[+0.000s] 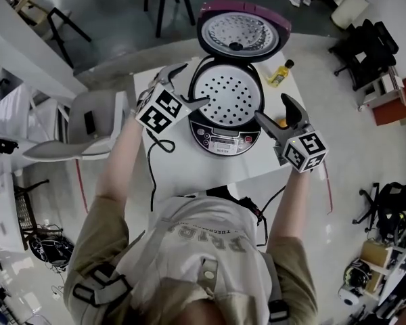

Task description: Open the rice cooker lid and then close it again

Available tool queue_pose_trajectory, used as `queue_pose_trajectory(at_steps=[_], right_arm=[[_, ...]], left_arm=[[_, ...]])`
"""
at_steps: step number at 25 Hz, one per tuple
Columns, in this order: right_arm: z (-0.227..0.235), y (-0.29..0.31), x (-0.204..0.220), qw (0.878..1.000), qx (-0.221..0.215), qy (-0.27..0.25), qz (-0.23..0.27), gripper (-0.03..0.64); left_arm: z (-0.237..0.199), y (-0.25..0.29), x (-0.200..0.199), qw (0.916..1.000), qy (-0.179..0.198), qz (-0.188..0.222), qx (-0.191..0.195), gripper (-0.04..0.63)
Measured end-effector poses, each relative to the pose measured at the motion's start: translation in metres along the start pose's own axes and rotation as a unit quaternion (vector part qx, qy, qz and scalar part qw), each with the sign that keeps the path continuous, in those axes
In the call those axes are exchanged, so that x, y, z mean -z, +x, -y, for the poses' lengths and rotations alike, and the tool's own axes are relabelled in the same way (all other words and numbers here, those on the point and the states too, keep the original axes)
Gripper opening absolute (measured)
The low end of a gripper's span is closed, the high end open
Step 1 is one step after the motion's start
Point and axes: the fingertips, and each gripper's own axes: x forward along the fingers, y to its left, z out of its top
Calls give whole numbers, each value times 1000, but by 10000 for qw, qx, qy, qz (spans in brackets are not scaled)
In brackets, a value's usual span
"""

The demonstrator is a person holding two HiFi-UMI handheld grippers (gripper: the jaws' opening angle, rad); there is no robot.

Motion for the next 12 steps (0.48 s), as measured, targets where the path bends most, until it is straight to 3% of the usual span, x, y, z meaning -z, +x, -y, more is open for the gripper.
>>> queue_pose_trajectory(at_steps=[3, 12], right_arm=[[15, 4, -6, 9999, -18, 37, 95, 419], [61, 28, -19, 9998, -44, -138, 116, 419]], left_arm=[[-13, 6, -3, 9999, -156, 48, -29, 472], [-47, 31, -6, 9996, -115, -109, -242, 472]])
